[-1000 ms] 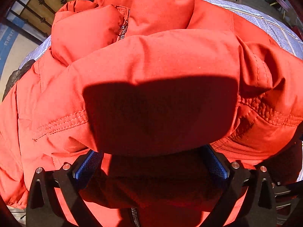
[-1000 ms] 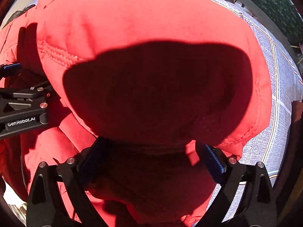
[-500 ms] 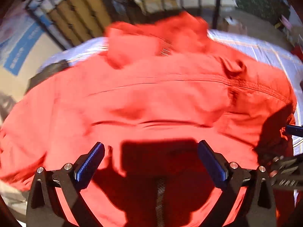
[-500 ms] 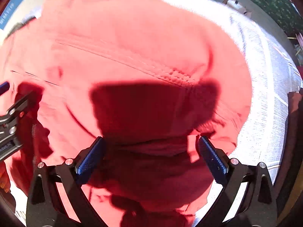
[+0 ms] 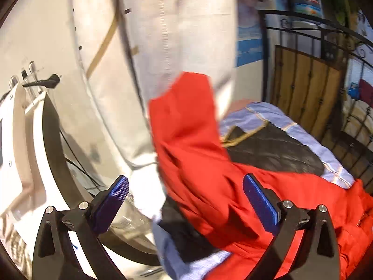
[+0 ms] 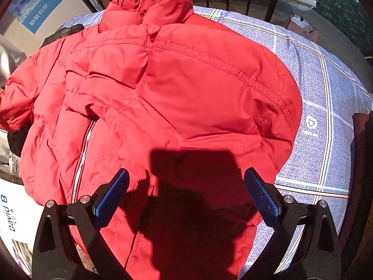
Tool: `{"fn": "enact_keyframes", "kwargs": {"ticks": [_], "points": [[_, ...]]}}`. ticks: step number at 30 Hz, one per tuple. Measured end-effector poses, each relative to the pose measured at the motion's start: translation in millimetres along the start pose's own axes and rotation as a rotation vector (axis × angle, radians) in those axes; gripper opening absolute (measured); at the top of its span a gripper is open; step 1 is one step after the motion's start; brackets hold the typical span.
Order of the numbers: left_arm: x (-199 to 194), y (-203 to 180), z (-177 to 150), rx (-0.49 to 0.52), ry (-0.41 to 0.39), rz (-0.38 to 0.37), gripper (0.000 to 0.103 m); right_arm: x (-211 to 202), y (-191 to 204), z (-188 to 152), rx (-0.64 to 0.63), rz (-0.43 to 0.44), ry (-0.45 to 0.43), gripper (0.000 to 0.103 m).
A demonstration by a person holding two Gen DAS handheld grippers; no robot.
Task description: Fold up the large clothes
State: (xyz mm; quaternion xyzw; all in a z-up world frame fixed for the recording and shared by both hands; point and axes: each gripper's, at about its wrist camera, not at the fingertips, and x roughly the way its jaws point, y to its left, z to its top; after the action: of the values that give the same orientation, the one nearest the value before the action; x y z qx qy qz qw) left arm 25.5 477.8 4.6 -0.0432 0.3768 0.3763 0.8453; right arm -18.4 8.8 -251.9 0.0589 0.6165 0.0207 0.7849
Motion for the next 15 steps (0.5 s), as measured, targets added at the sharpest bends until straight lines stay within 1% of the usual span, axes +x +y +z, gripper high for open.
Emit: {"fn": "enact_keyframes", "kwargs": {"ticks": [1, 3, 5, 6, 7, 8, 9, 10, 11, 13, 14, 15], "points": [[8.9, 8.8, 7.9, 0.011, 0.017, -0.014, 0.096, -1.3, 1.2, -1.8, -0.001, 0.002, 0.003, 0.097], [26.9, 14.9, 18.5, 0.031, 0.042, -0.049, 0.096, 1.7, 3.1, -2.1, -0.001, 0.006, 0.011, 0.097], [52.5, 13.0, 27.6, 0.062, 0.102, -0.07, 0.094, -0.4, 5.2, -1.6, 0.001, 0.011, 0.008, 0.097], [68.2, 11.9, 28.5, 0.08, 0.123, -0.061, 0.093, -2.0, 6.1, -0.8, -0.001, 0.011, 0.003, 0.097], [81.5, 9.2, 29.2, 0.107, 0.163, -0.031, 0.088, -4.3, 6.3, -1.3, -0.004, 0.012, -0.002, 0.097], [93.2, 6.2, 24.9, 0.118, 0.198, -0.018, 0.083, -8.3, 6.5, -2.5, -0.006, 0.013, -0.012, 0.097], [101.3, 5.5, 24.2, 0.106, 0.227, -0.039, 0.071, -12.2, 5.9, -3.8, -0.005, 0.014, -0.022, 0.097], [105.8, 5.7, 23.6, 0.083, 0.237, -0.078, 0.063, -14.6, 5.1, -4.5, -0.003, 0.013, -0.027, 0.097], [107.7, 4.6, 22.3, 0.075, 0.236, -0.101, 0.058, -17.4, 3.0, -5.5, 0.003, 0.01, -0.036, 0.097], [111.2, -5.9, 24.1, 0.107, 0.239, -0.092, 0.038, -19.8, -3.0, -8.1, 0.023, 0.004, -0.043, 0.097], [107.8, -12.3, 24.5, 0.13, 0.232, -0.093, 0.034, -19.7, -6.8, -9.7, 0.037, -0.001, -0.04, 0.097], [103.3, -18.0, 27.2, 0.142, 0.215, -0.1, 0.025, -19.7, -12.3, -11.9, 0.059, -0.003, -0.035, 0.097]]}}
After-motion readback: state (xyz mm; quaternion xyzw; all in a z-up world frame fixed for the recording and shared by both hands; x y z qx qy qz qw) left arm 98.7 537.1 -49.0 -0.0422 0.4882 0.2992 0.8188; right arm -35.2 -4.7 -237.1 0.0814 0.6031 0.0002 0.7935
